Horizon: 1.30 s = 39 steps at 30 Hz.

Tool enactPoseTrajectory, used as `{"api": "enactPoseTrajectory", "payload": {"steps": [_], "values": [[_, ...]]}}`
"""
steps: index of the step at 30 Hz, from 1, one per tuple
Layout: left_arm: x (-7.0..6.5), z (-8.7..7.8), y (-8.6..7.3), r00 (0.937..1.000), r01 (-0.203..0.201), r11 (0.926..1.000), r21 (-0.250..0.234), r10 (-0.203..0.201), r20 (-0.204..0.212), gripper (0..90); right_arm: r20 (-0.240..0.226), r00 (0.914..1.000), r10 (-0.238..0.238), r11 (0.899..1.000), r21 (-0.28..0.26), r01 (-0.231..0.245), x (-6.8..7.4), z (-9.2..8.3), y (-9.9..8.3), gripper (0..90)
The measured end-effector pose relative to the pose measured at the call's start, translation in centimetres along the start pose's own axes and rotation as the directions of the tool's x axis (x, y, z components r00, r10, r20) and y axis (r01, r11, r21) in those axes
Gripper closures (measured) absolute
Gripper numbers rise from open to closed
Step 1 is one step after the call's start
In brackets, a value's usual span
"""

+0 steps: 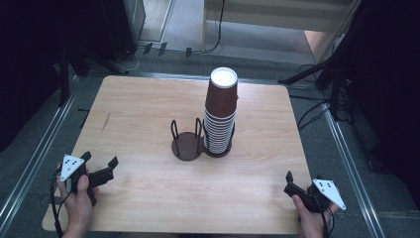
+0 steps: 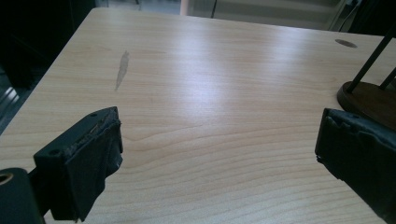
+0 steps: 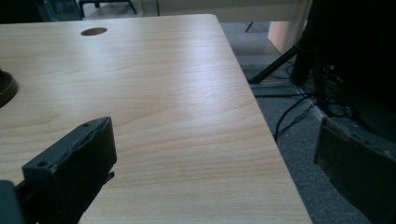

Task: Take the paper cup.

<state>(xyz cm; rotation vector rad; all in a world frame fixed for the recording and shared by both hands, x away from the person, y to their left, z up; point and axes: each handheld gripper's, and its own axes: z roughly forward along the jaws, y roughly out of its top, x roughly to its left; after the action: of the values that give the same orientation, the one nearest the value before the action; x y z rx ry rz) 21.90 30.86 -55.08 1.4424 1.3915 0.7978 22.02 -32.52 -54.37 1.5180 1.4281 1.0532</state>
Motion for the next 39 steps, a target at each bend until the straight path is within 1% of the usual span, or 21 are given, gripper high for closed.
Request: {"api": "enactPoseTrajectory", "payload": {"steps": [3, 5, 6, 7, 8, 10, 13, 14, 17, 20, 22, 27, 31, 32, 34, 39], "values": [[-0.2, 0.0, 0.0, 0.9999, -0.012, 0.9999, -0.001, 0.012, -0.006, 1.7, -0.016, 0.9998, 0.01, 1.0, -0.009, -0.01, -0.1, -0.2, 0.1, 0.0], [-0.1, 0.0, 0.0, 1.0, -0.005, 1.0, 0.002, 0.005, 0.003, 1.7, -0.031, 0.9994, 0.017, 1.0, -0.011, -0.018, 0.0, -0.3, 0.2, 0.0], [-0.1, 0.0, 0.0, 1.0, -0.005, 1.0, 0.002, 0.005, 0.003, 1.8, -0.031, 0.9994, 0.017, 1.0, -0.011, -0.018, 0.0, -0.3, 0.2, 0.0], [-0.1, 0.0, 0.0, 1.0, 0.001, 1.0, 0.003, -0.001, 0.006, 1.8, -0.041, 0.999, 0.019, 1.0, -0.014, -0.019, 0.1, -0.4, 0.3, 0.0], [0.0, 0.0, 0.0, 0.9999, 0.006, 1.0, 0.007, -0.006, 0.009, 1.7, -0.067, 0.9974, 0.027, 0.999, -0.022, -0.028, 0.5, -0.7, 0.8, 0.0], [0.0, 0.1, 0.0, 0.9999, 0.013, 0.9999, 0.007, -0.013, 0.009, 1.7, -0.086, 0.9958, 0.031, 0.999, -0.03, -0.034, 0.8, -0.9, 1.2, 0.0], [0.0, 0.1, 0.0, 0.9999, 0.016, 0.9998, 0.007, -0.016, 0.006, 1.8, -0.098, 0.9947, 0.031, 0.999, -0.034, -0.034, 1.2, -1.1, 1.7, 0.0], [0.0, 0.1, 0.0, 0.9999, 0.01, 0.9998, 0.014, -0.01, 0.003, 1.7, -0.105, 0.9943, 0.013, 0.999, -0.037, -0.017, 1.8, -1.1, 2.1, 0.0], [0.0, 0.2, 0.1, 1.0, 0.003, 0.9998, 0.021, -0.003, 0.001, 1.8, -0.12, 0.9928, 0.002, 0.999, -0.049, -0.008, 2.5, -1.0, 2.7, 0.0], [-0.1, 0.2, 0.1, 1.0, 0.0, 0.9996, 0.028, 0.0, -0.003, 1.7, -0.138, 0.9904, 0.007, 0.998, -0.063, -0.016, 3.4, -0.9, 3.4, 0.0], [-0.1, 0.3, 0.1, 1.0, 0.004, 0.9996, 0.026, -0.003, -0.009, 1.7, -0.148, 0.989, 0.003, 0.998, -0.068, -0.013, 4.1, -0.8, 3.9, 0.0], [-0.1, 0.2, 0.1, 0.9999, 0.0, 0.9997, 0.023, 0.0, -0.014, 1.7, -0.163, 0.9863, -0.022, 0.996, -0.09, 0.007, 6.3, -0.4, 5.3, 0.0], [0.1, 0.2, 0.0, 0.9998, 0.019, 0.9997, 0.017, -0.018, -0.004, 1.7, -0.191, 0.9808, -0.039, 0.994, -0.111, 0.018, 8.0, -0.2, 6.5, 0.0], [0.1, 0.1, 0.0, 0.9997, 0.024, 0.9996, 0.016, -0.024, -0.002, 1.7, -0.2, 0.9791, -0.036, 0.993, -0.114, 0.013, 8.4, -0.1, 6.8, 0.0], [0.1, 0.1, 0.0, 0.9997, 0.025, 0.9996, 0.015, -0.025, -0.002, 1.7, -0.213, 0.9767, -0.027, 0.993, -0.117, 0.002, 9.1, 0.0, 7.4, 0.0], [0.1, 0.2, 0.1, 0.9998, 0.019, 0.9996, 0.021, -0.019, 0.003, 1.7, -0.239, 0.9701, -0.04, 0.99, -0.139, 0.006, 11.0, 0.2, 8.5, 0.0]]}}
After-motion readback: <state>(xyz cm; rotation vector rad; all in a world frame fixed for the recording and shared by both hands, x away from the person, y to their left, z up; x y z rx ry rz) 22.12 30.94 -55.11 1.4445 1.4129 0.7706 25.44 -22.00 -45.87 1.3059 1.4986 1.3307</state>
